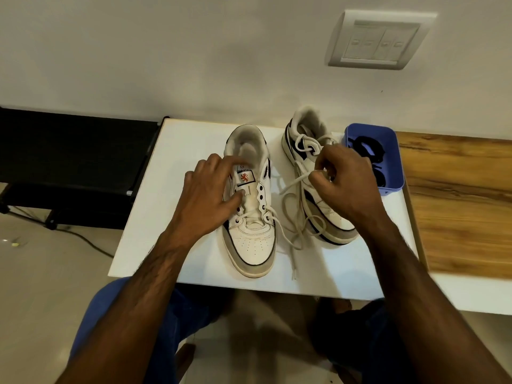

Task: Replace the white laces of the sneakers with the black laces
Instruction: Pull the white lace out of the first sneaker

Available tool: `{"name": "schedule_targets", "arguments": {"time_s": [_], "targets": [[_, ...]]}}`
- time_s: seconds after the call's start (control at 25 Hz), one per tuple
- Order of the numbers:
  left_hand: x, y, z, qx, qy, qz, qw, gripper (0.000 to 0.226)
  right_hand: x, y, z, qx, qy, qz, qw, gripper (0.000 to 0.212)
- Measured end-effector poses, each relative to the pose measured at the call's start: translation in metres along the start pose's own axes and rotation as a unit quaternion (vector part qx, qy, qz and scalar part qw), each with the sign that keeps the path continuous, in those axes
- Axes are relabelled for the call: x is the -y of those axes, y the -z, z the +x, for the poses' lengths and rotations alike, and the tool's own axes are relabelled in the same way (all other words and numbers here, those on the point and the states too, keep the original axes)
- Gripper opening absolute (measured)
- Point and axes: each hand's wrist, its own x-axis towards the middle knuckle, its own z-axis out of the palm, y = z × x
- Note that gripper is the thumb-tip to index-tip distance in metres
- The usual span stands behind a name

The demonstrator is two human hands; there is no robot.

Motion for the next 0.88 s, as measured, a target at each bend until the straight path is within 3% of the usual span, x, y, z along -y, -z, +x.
{"name": "schedule_targets", "arguments": {"time_s": [0.2, 0.36, 0.48, 0.68, 0.88], "targets": [[-0.006, -0.005, -0.004, 0.021, -0.114, 0.077, 0.99, 0.024, 0.005, -0.015, -0.006, 0.071, -0.039, -0.037, 0.996, 0.021], [-0.009, -0.008, -0.003, 0.035, -0.098, 0.087, 0.991, 0.017, 0.02, -0.033, -0.013, 0.111, -0.014, -0.012, 0.994, 0.025], [-0.012, -0.009, -0.003, 0.008, -0.084, 0.069, 0.994, 0.014, 0.032, -0.053, -0.016, 0.139, -0.049, -0.003, 0.989, 0.035], [-0.011, -0.007, -0.003, -0.012, -0.074, 0.061, 0.995, 0.016, 0.03, -0.062, -0.011, 0.132, -0.093, -0.011, 0.987, 0.035], [-0.009, -0.005, -0.002, -0.018, -0.089, 0.08, 0.993, 0.02, 0.043, -0.064, -0.016, 0.104, -0.054, -0.053, 0.992, 0.03]]}}
